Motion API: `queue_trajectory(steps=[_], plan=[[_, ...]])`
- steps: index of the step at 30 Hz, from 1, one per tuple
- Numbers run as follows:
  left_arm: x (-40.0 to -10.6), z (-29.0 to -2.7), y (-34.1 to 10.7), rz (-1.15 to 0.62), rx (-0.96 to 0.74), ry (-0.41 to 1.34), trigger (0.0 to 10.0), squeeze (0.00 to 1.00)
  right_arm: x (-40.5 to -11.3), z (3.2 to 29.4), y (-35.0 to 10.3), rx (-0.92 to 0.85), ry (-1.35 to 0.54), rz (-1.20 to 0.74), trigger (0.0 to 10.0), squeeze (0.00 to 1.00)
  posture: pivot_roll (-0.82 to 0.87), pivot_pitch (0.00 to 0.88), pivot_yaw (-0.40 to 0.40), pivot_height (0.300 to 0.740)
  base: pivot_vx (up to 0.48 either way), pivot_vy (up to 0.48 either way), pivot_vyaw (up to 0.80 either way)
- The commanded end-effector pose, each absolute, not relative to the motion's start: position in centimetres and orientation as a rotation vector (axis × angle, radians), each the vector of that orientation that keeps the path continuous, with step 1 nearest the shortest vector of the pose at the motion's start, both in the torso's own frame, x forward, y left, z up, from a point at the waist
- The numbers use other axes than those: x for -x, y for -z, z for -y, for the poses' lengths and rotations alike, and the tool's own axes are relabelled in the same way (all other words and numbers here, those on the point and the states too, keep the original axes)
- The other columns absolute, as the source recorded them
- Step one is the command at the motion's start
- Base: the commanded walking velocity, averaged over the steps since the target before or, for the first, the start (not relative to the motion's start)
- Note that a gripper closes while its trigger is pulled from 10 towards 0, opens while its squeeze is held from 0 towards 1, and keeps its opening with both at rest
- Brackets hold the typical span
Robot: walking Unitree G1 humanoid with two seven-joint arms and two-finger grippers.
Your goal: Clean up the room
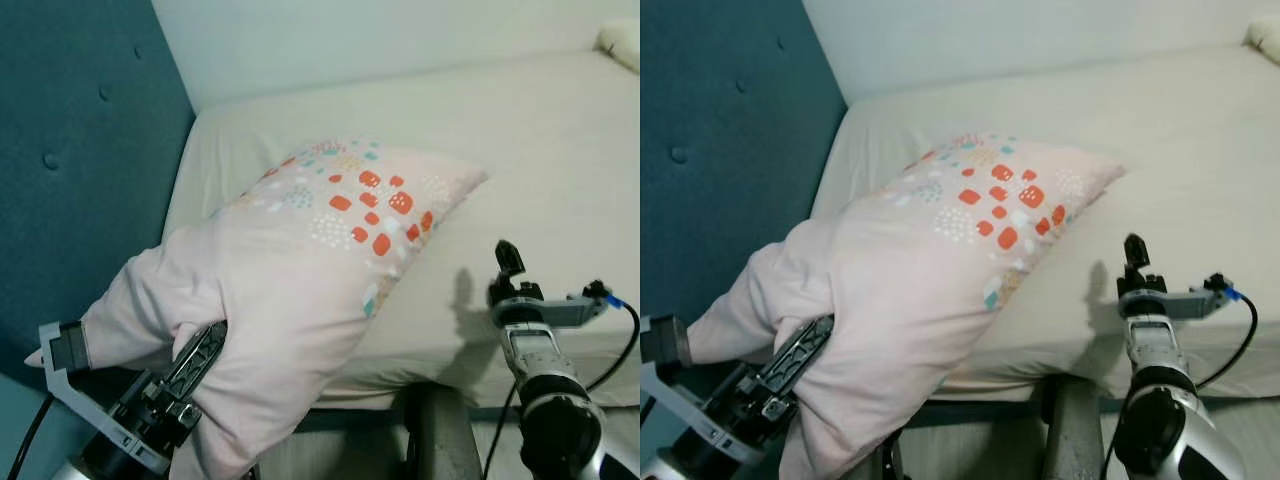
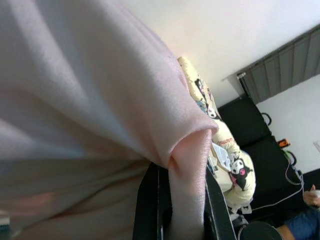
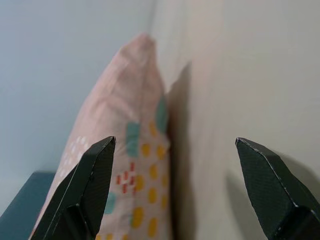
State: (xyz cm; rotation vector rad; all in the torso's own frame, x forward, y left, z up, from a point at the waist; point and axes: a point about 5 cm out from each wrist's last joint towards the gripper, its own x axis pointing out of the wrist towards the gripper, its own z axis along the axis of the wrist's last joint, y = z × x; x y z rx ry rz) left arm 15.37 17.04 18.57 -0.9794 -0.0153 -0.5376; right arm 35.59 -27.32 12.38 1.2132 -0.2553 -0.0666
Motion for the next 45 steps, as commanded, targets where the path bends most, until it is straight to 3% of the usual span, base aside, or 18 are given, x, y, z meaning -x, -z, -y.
queue_trajectory(steps=[1, 9, 12, 15, 30, 32, 33, 34, 38, 40, 45], plan=[[-14.3, -16.7, -19.0, -0.004, 0.967, 0.563, 0.0, 0.00, -36.3, 26.1, -13.5, -1.209, -0.039, 0.289, 10.0, 0.00, 0.28, 0.288, 0.093, 0.497, 0.000, 0.000, 0.00], [-13.7, -16.0, -18.4, -0.074, 0.993, 0.573, 0.0, 0.00, -37.7, 24.5, -16.3, -1.180, -0.198, 0.318, 10.0, 0.00, 0.27, 0.290, 0.083, 0.497, 0.000, 0.000, 0.00], [-13.9, -15.7, -18.4, -0.078, 1.013, 0.586, 0.0, 0.00, -38.4, 22.2, -15.8, -1.153, -0.228, 0.201, 10.0, 0.00, 0.25, 0.279, 0.071, 0.497, 0.000, 0.000, 0.00], [-13.9, -15.6, -18.5, -0.074, 1.019, 0.593, 0.0, 0.00, -38.5, 21.5, -15.3, -1.137, -0.217, 0.153, 10.0, 0.00, 0.25, 0.279, 0.071, 0.497, 0.000, 0.000, 0.00], [-11.6, -15.0, -20.0, -0.028, 1.094, 0.699, 0.0, 0.00, -39.2, 17.9, -15.0, -1.366, -0.190, 0.127, 10.0, 0.00, 0.34, 0.273, 0.042, 0.497, 0.000, 0.000, 0.00], [-10.9, -14.8, -20.3, -0.038, 1.111, 0.727, 0.0, 0.00, -40.4, 14.3, -18.1, -1.449, -0.314, 0.185, 10.0, 0.00, 0.36, 0.281, 0.043, 0.497, 0.000, 0.000, 0.00], [-10.9, -14.8, -20.3, -0.038, 1.111, 0.727, 0.0, 0.00, -40.4, 14.3, -18.1, -1.449, -0.314, 0.185, 10.0, 0.00, 0.36, 0.281, 0.043, 0.497, 0.000, 0.000, 0.00], [-10.9, -14.6, -20.4, -0.035, 1.115, 0.734, 0.0, 0.00, -40.8, 12.7, -19.3, -1.478, -0.359, 0.195, 10.0, 0.00, 0.37, 0.283, 0.044, 0.497, 0.000, 0.000, 0.00], [-10.9, -14.6, -20.4, -0.035, 1.115, 0.734, 0.0, 0.00, -40.8, 12.7, -19.3, -1.478, -0.359, 0.195, 10.0, 0.00, 0.37, 0.283, 0.044, 0.497, 0.000, 0.000, 0.00], [-10.8, -14.4, -20.8, -0.018, 1.123, 0.734, 0.0, 0.00, -41.2, 10.2, -21.4, -1.524, -0.412, 0.193, 10.0, 0.00, 0.38, 0.281, 0.039, 0.497, 0.000, 0.000, 0.00], [-10.7, -14.4, -20.8, -0.017, 1.125, 0.732, 0.0, 0.00, -41.3, 9.6, -22.0, -1.544, -0.423, 0.181, 10.0, 0.00, 0.39, 0.278, 0.027, 0.497, 0.000, 0.000, 0.00]])
